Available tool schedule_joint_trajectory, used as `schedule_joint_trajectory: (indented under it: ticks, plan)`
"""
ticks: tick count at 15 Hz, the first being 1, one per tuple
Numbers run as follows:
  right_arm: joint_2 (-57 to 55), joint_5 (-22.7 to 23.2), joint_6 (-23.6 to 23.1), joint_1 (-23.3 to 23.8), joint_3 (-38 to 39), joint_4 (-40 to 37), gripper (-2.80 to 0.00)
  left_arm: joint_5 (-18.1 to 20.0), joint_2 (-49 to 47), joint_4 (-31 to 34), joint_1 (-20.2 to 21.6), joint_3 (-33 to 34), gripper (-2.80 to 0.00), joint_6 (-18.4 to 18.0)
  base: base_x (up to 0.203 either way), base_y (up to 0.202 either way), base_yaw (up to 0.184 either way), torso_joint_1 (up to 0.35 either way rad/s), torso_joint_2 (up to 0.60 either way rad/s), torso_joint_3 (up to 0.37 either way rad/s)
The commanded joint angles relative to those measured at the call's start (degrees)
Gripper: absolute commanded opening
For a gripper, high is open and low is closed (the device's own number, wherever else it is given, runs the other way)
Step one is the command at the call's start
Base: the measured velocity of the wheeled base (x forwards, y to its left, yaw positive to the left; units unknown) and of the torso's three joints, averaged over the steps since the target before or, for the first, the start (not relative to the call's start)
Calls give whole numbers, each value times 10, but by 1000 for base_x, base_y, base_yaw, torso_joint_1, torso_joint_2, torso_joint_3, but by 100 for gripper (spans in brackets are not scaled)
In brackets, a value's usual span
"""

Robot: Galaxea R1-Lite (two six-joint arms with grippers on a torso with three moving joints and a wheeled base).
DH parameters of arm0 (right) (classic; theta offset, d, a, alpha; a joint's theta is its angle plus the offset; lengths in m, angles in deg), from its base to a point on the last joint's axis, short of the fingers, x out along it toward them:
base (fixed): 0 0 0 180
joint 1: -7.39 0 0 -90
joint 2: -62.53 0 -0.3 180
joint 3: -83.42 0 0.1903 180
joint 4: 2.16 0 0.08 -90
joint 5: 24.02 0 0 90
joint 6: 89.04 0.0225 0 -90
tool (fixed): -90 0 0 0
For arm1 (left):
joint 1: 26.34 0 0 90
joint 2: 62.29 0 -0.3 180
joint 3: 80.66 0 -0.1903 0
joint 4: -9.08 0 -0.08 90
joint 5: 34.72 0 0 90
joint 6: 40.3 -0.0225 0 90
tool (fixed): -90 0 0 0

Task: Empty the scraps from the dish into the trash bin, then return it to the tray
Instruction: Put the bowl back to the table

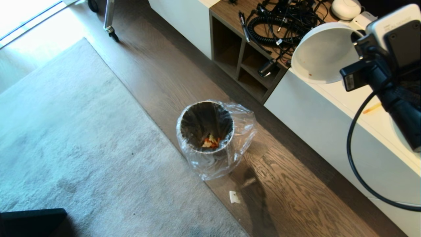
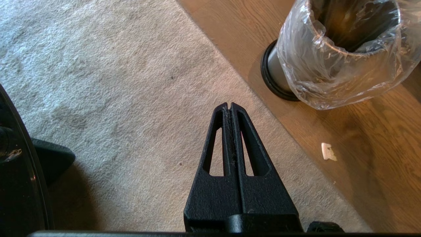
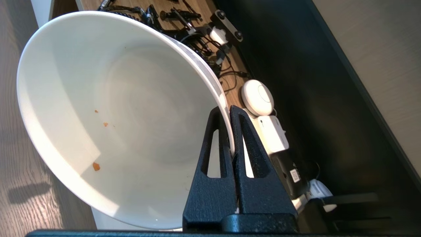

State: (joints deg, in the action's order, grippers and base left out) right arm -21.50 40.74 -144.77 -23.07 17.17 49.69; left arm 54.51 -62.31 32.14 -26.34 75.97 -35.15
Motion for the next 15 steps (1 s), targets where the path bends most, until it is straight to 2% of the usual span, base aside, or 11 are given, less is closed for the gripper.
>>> schedule_joint_trajectory:
  ticks: [1,3,5,7,9,11,15]
  plan:
    - [55,-2,-4,3,32,-4,-280,0,0,0,0,0,-280,1,0,0,0,0,0,0]
    - [93,-2,-4,5,71,-13,-280,0,0,0,0,0,-280,1,0,0,0,0,0,0]
    - [134,0,1,23,91,-54,-280,-1,0,0,0,0,-280,0,0,0,0,0,0,0]
    - [163,0,42,48,95,-133,-280,0,0,0,0,0,-280,0,0,0,0,0,0,0]
    - [189,3,78,98,95,-223,-280,0,0,0,0,0,-280,0,0,0,0,0,0,0]
    - [201,6,143,149,92,-295,-280,0,0,0,0,0,-280,0,0,0,0,0,0,0]
    - [182,6,241,158,93,-317,-280,0,0,0,0,0,-280,0,0,0,0,0,0,0]
